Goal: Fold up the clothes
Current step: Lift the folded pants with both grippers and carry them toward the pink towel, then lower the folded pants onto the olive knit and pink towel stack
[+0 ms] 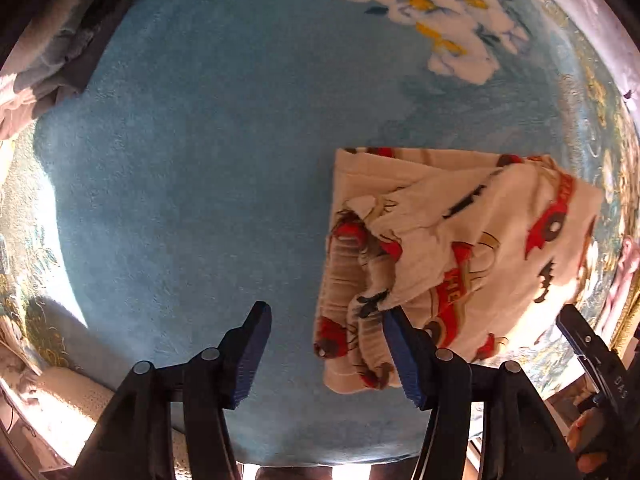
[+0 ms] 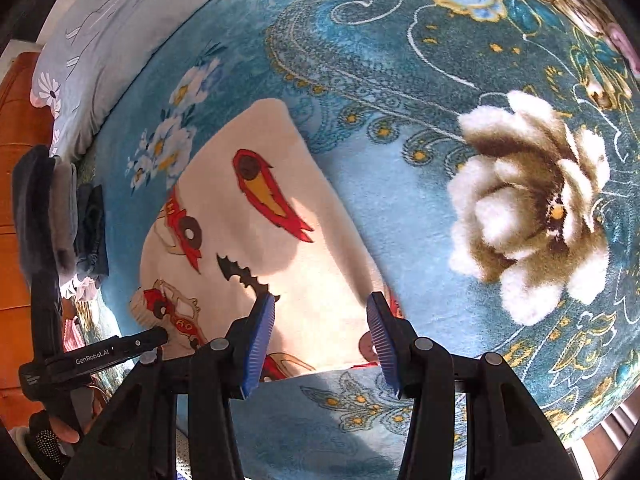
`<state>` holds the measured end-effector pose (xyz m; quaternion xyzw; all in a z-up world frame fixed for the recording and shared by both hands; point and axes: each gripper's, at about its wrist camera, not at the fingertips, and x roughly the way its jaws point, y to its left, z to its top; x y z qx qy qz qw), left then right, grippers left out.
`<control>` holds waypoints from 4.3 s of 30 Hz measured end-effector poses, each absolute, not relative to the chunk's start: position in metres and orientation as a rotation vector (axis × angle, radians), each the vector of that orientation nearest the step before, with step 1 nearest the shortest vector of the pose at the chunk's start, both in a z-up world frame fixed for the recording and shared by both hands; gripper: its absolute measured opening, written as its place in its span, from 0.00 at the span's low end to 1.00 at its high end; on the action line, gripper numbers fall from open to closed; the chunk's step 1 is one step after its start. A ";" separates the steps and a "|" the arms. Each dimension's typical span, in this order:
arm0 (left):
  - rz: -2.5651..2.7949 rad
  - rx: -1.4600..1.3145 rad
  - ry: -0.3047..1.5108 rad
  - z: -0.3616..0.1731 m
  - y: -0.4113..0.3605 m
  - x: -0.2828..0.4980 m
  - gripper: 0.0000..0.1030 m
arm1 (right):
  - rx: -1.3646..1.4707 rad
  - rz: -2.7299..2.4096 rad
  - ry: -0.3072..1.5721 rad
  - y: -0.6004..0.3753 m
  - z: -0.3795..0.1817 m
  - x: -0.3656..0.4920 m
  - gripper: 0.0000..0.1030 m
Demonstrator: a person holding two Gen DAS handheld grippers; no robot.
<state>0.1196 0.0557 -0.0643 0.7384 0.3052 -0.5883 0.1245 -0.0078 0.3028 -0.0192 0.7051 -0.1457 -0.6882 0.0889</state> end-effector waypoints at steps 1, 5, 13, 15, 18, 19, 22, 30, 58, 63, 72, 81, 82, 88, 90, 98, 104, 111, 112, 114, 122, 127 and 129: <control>-1.717 2.137 0.951 -0.065 0.052 0.122 0.62 | 2.104 -2.053 -0.440 0.306 -0.021 -0.009 0.48; -1.808 2.139 1.015 -0.062 0.054 0.128 0.63 | 2.090 -2.024 -0.471 0.314 -0.028 -0.015 0.49; -1.826 2.109 1.030 -0.084 0.056 0.134 0.71 | 2.100 -1.935 -0.424 0.307 -0.044 -0.033 0.49; -1.828 2.076 1.046 -0.086 0.055 0.135 0.71 | 2.109 -1.915 -0.427 0.307 -0.048 -0.036 0.49; -1.838 2.037 1.057 -0.088 0.058 0.138 0.74 | 2.119 -1.895 -0.444 0.308 -0.051 -0.038 0.49; -1.840 2.025 1.063 -0.088 0.058 0.140 0.74 | 2.123 -1.893 -0.450 0.309 -0.050 -0.038 0.49; -1.830 1.989 1.099 -0.089 0.057 0.145 0.74 | 2.137 -1.887 -0.476 0.309 -0.048 -0.036 0.46; -1.860 2.003 1.080 -0.072 0.064 0.148 0.28 | 2.152 -1.880 -0.623 0.314 -0.029 -0.022 0.17; -2.593 2.291 0.522 0.148 0.302 -0.041 0.23 | 1.725 -2.265 -1.122 0.571 0.154 0.001 0.10; -2.742 2.377 0.270 0.176 0.415 -0.099 0.23 | 1.611 -2.395 -1.272 0.667 0.176 0.009 0.10; -2.816 2.551 -0.188 0.168 0.594 -0.178 0.23 | 1.550 -2.508 -1.533 0.793 0.166 0.032 0.10; -2.776 2.689 -0.483 0.145 0.687 -0.221 0.23 | 1.537 -2.547 -1.645 0.840 0.138 0.049 0.10; -2.768 2.690 -0.520 0.142 0.695 -0.225 0.23 | 1.550 -2.538 -1.655 0.840 0.133 0.049 0.10; -2.699 2.711 -0.616 0.121 0.716 -0.234 0.23 | 1.667 -2.474 -1.657 0.826 0.105 0.048 0.10; -2.714 2.719 -0.595 0.121 0.715 -0.232 0.23 | 1.695 -2.463 -1.640 0.820 0.101 0.050 0.10; -2.878 2.668 -0.631 0.147 0.707 -0.225 0.23 | 1.681 -2.558 -1.544 0.825 0.120 0.056 0.10; -2.696 2.694 -0.640 0.118 0.695 -0.232 0.27 | 1.753 -2.510 -1.547 0.821 0.108 0.053 0.10; -2.777 2.601 -0.302 0.151 0.665 -0.243 0.43 | 1.817 -2.529 -1.530 0.828 0.118 0.055 0.11; -2.814 2.572 -0.257 0.160 0.661 -0.242 0.43 | 1.820 -2.570 -1.498 0.829 0.125 0.056 0.11; -2.867 2.547 -0.184 0.173 0.655 -0.237 0.45 | 1.818 -2.646 -1.414 0.834 0.137 0.055 0.11; -2.786 2.747 -0.429 0.144 0.692 -0.196 0.48 | 1.715 -2.680 -1.282 0.830 0.149 0.017 0.11; -2.678 2.778 -0.343 0.118 0.688 -0.201 0.51 | 1.745 -2.685 -1.294 0.837 0.136 0.020 0.11; -2.624 2.795 -0.238 0.109 0.683 -0.208 0.51 | 1.799 -2.668 -1.334 0.845 0.124 0.024 0.11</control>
